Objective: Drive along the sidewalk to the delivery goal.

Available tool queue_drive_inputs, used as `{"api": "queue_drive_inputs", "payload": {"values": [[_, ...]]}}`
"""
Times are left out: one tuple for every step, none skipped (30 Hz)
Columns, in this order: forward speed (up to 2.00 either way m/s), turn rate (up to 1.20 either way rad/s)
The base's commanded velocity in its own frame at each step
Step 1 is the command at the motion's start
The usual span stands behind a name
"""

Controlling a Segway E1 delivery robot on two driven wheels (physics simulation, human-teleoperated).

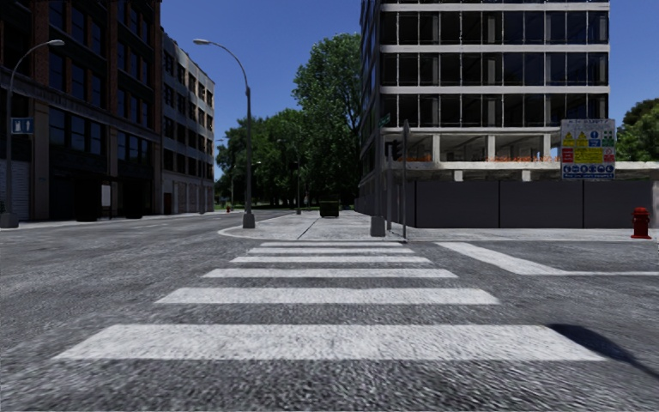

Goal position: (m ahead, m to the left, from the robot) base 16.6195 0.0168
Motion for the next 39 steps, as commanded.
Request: {"api": "queue_drive_inputs", "payload": {"values": [[2.00,0.00],[2.00,0.00],[2.00,0.00],[2.00,0.00],[2.00,0.00],[2.00,0.00],[2.00,0.00],[2.00,0.00],[2.00,0.00],[2.00,0.00],[2.00,0.00],[2.00,0.00],[2.00,0.00],[2.00,0.00],[2.00,0.00],[2.00,0.00],[2.00,0.00],[2.00,0.00],[2.00,0.00],[2.00,0.00],[2.00,0.00],[2.00,0.00],[2.00,0.00],[2.00,0.00],[2.00,0.00],[2.00,0.00],[2.00,0.00],[2.00,0.00],[2.00,0.00],[2.00,0.00],[2.00,0.00],[2.00,0.00],[2.00,0.00],[2.00,0.00],[2.00,0.00],[2.00,0.00],[2.00,0.00],[2.00,0.00],[2.00,0.00]]}}
